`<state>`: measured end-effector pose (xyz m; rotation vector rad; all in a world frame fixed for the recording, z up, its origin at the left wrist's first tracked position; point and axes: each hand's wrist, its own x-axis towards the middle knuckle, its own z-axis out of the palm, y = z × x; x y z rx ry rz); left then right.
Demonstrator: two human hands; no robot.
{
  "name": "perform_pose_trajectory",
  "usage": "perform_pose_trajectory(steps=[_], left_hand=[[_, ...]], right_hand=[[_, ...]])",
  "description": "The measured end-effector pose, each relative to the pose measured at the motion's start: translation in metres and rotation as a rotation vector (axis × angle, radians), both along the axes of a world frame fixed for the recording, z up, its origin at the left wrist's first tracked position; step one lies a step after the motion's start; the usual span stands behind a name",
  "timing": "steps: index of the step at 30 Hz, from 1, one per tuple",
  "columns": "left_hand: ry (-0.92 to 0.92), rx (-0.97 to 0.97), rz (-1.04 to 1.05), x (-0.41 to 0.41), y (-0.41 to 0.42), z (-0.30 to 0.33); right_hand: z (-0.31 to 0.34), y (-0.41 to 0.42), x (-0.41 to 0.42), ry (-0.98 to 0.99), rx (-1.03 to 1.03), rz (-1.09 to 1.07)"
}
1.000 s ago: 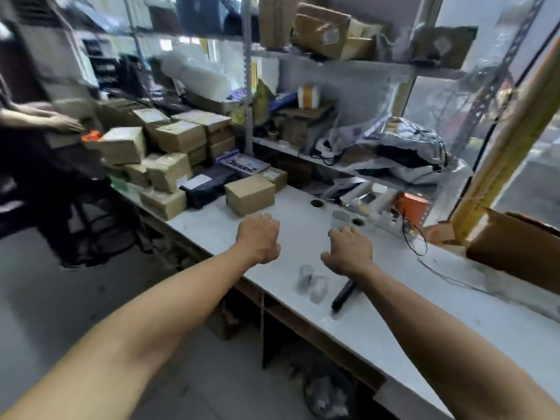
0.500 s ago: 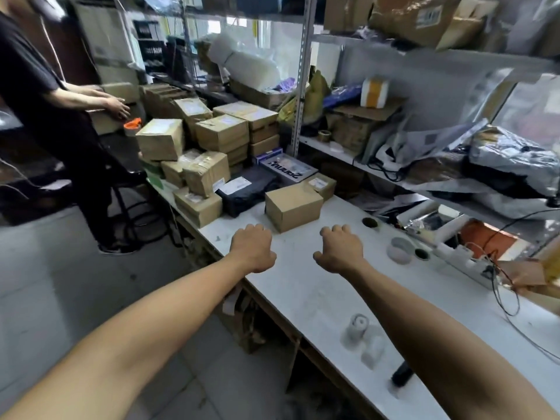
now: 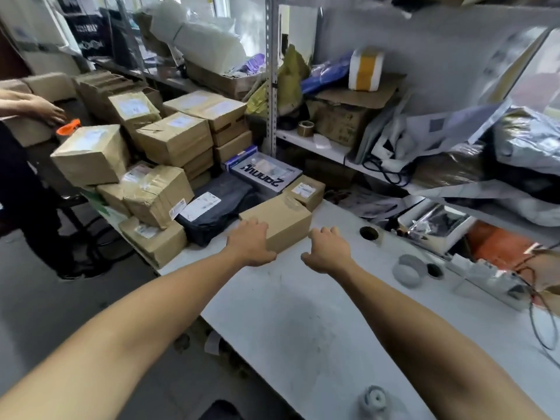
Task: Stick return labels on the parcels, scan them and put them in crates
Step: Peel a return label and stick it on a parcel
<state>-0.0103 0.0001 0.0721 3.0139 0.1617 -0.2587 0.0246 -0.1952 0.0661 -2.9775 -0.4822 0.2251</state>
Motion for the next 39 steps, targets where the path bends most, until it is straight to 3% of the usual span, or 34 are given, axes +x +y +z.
perform_pose_trajectory(steps=[7,11,17,19,21,23,26,28,31,35,37,39], left_hand=[[0.156,-0.079,-0.004,0.082,0.028,-0.037],[0.211,-0.027,-0.069,0.116,0.046,-0.061],[0.202,-0.124,-0.082,0.135,0.057,-0.065],[0.238,-0.44,0.01,0.133,0.058,-0.052],[0.416,-0.936,0.218,0.123,0.053,-0.039],[0.631,-1.285,0.36,0.106,0.048,-0.036],[0.831,-1.699,0.474,0.075,0.033,-0.053],[0.958,-1.866,0.47,0.056,0.016,-0.064],[0.99,-1.879,0.429,0.038,-0.006,-0.076],[0.725,-1.529,0.322,0.039,-0.029,-0.072],[0.689,-1.463,0.241,0.038,-0.047,-0.065],[0.655,-1.471,0.203,0.033,-0.067,-0.063]], right_hand=[[-0.039,0.007,0.044,0.149,0.058,-0.155],[-0.06,0.009,0.055,0.252,0.113,-0.316],[-0.085,0.009,0.055,0.337,0.392,-0.583],[-0.086,0.009,0.051,0.34,0.6,-0.684],[-0.082,0.008,0.049,0.37,0.876,-0.834],[-0.073,0.003,0.046,0.522,1.217,-0.958],[-0.058,-0.013,0.033,0.842,1.637,-0.883],[-0.051,-0.026,0.022,0.908,1.803,-0.795],[-0.046,-0.05,0.01,0.847,1.833,-0.781],[-0.048,-0.083,-0.005,0.672,1.571,-0.834],[-0.047,-0.099,-0.014,0.56,1.493,-0.877],[-0.048,-0.112,-0.023,0.491,1.552,-0.913]])
